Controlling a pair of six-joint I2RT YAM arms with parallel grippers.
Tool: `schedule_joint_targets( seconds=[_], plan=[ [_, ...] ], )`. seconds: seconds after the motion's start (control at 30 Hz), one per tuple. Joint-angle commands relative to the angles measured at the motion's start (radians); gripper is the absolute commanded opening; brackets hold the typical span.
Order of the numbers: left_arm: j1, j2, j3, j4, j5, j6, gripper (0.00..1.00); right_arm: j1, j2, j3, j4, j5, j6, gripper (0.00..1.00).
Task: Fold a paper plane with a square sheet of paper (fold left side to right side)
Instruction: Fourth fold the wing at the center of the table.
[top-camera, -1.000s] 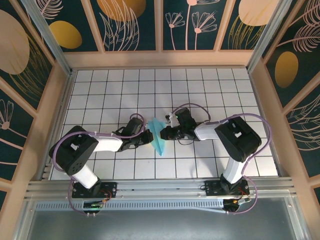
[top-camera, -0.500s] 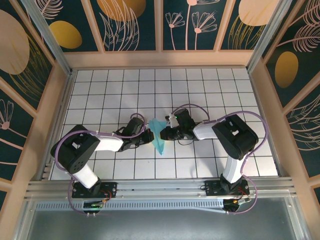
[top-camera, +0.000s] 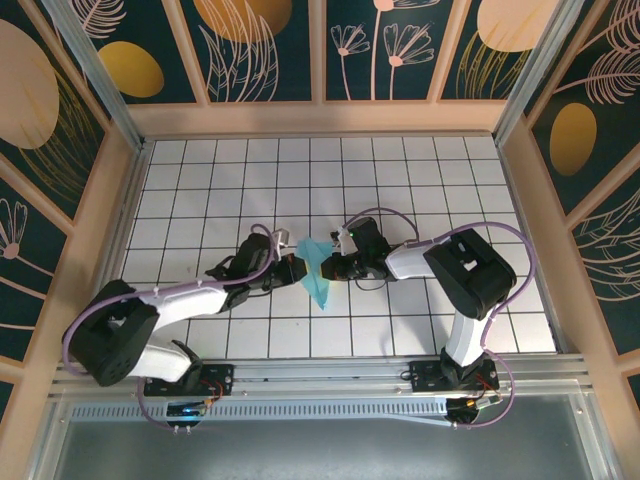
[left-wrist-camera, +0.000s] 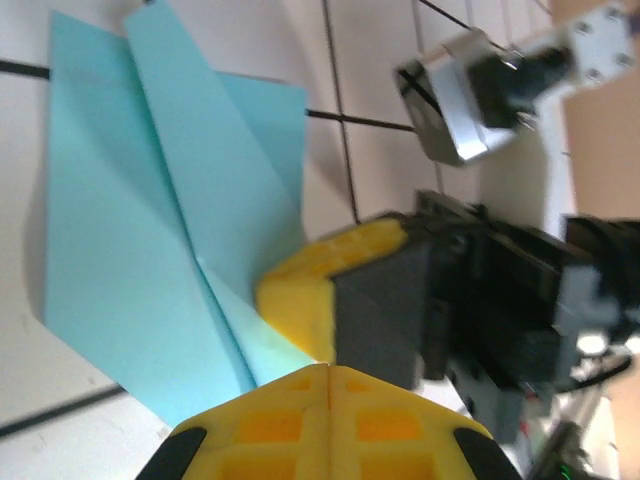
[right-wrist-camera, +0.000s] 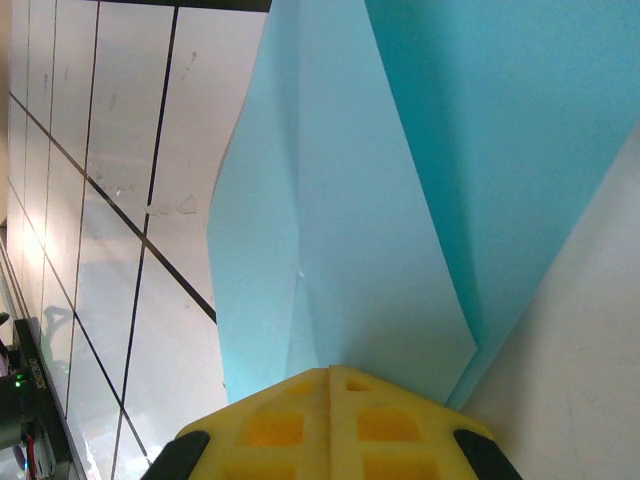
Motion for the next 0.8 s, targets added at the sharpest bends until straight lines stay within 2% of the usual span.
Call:
schedule_joint_targets(
  seconds=[0.0,0.3,0.53,0.77],
  plan=[
    [-0.019,-0.030,-0.077,0.083,0.109,-0.109,0.01,0.003,0.009,-0.017,-0.069,0.067,0.004,0.00],
    [-0.169,0.049,-0.047,0.129,0.060,-0.180,0.00,0.017,0.014,-0.018,-0.081,0.074,0.006,0.00],
    [-0.214,0.180,0.024,0.150,0.063,-0.173,0.00,0.023,0.018,-0.012,-0.093,0.079,0.003,0.00],
    [-0.223,0.222,0.054,0.118,0.037,-0.154,0.00,0.023,0.021,-0.001,-0.104,0.081,-0.002,0.00]
  ],
)
